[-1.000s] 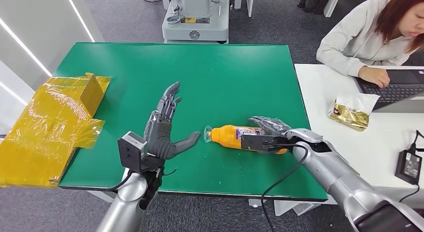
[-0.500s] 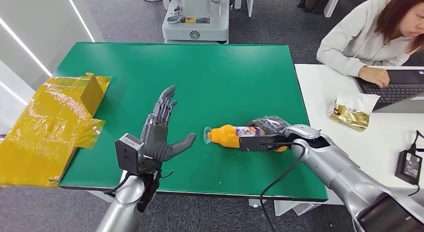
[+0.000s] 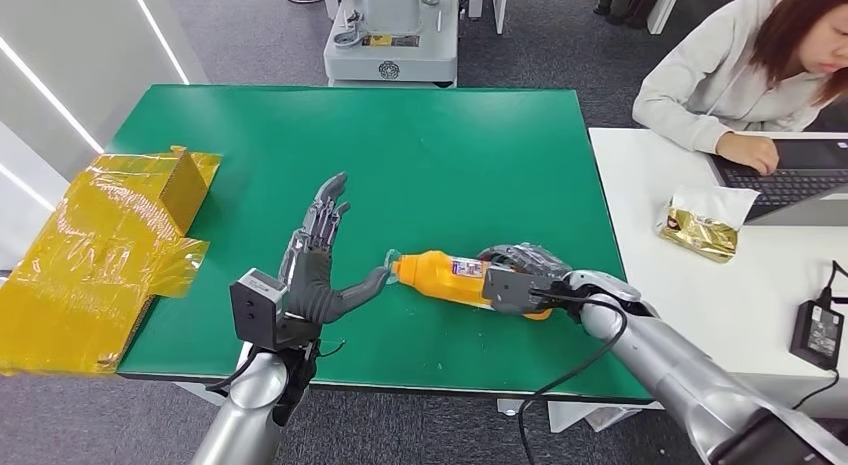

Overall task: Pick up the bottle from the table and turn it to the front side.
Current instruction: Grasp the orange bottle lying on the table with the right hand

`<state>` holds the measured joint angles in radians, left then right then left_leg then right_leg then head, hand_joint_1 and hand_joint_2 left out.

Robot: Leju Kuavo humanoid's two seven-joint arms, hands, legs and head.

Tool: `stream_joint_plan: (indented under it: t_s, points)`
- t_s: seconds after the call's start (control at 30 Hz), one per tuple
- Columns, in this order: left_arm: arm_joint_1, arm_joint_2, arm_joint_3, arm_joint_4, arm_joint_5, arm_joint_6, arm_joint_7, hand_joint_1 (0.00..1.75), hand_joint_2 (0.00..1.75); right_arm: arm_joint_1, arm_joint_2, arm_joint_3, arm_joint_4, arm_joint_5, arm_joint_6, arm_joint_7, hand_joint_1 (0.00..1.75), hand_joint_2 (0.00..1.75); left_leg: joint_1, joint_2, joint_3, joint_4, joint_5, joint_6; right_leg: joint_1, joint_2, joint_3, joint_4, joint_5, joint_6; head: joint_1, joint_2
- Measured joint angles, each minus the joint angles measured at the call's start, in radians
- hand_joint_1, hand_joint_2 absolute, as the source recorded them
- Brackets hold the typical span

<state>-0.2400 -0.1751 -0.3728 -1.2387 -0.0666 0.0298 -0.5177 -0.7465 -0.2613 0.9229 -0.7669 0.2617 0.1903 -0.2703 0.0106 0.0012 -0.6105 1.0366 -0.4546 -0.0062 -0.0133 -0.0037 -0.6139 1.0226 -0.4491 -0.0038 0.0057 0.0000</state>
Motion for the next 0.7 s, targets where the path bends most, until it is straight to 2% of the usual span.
stream_joint_plan:
  t_s: [0.3, 0.47, 0.7]
  points:
    - [0.009, 0.0, 0.0, -0.003, -0.004, 0.0, 0.0, 0.0, 1.75, 0.065, 0.022, -0.068, -0.03, -0.044, -0.029, -0.032, 1.75, 1.75, 0.0, -0.001, 0.0, 0.0, 0.0, 0.0, 0.0, -0.001, 0.0, 0.0, 0.0, 0.0, 0.0, 0.0]
    - [0.01, 0.006, 0.0, -0.013, -0.006, 0.0, 0.0, 0.0, 1.75, 0.169, 0.023, -0.126, -0.125, -0.05, -0.106, -0.046, 1.75, 1.75, 0.0, 0.0, 0.0, 0.0, 0.0, 0.0, 0.0, 0.0, 0.0, 0.0, 0.0, 0.0, 0.0, 0.0]
    - [0.011, 0.013, 0.001, -0.02, -0.012, 0.029, 0.003, 0.0, 1.75, 0.327, 0.025, -0.206, -0.3, -0.002, -0.163, -0.045, 1.75, 1.75, 0.0, -0.001, 0.0, -0.001, 0.0, 0.0, 0.0, -0.001, 0.0, 0.0, -0.001, 0.0, 0.0, 0.0]
